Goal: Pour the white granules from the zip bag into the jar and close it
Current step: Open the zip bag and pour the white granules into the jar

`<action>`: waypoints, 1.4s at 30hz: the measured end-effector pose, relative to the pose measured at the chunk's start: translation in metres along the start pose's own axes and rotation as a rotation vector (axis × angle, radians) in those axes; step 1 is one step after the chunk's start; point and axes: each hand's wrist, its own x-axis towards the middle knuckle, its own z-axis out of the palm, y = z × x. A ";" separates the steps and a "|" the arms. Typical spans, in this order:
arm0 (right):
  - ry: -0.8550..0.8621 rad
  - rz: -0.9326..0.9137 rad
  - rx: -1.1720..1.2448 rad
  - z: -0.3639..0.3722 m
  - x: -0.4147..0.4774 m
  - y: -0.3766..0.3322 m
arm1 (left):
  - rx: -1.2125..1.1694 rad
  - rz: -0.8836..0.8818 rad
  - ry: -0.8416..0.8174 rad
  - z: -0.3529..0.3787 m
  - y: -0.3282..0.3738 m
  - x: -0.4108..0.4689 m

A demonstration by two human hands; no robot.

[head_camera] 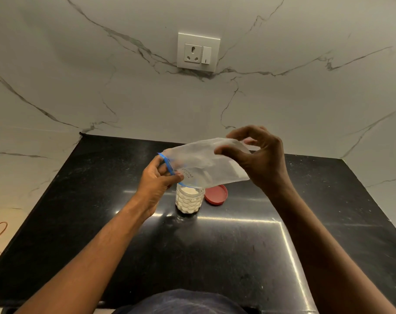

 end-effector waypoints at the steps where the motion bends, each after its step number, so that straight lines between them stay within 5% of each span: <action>1: -0.061 0.014 -0.048 -0.003 0.001 0.003 | -0.007 -0.009 -0.003 0.000 0.000 0.000; 6: -0.462 0.284 -0.183 -0.015 -0.003 0.029 | -0.141 -0.117 0.026 -0.003 0.001 0.003; 15: -0.033 0.245 -0.040 -0.012 -0.014 0.037 | -0.213 -0.168 0.056 -0.002 -0.001 0.003; 22: -0.150 0.259 -0.095 -0.010 -0.016 0.031 | -0.238 -0.176 0.088 -0.005 0.002 0.003; 30: 0.074 0.245 0.007 -0.015 -0.019 0.024 | -0.256 -0.171 0.091 -0.006 -0.004 0.003; 37: 0.005 0.118 -0.091 -0.012 -0.021 0.028 | -0.260 -0.173 0.108 -0.005 -0.006 0.003; 42: -0.221 0.095 -0.142 -0.012 -0.020 0.036 | -0.260 -0.172 0.098 -0.004 -0.006 0.005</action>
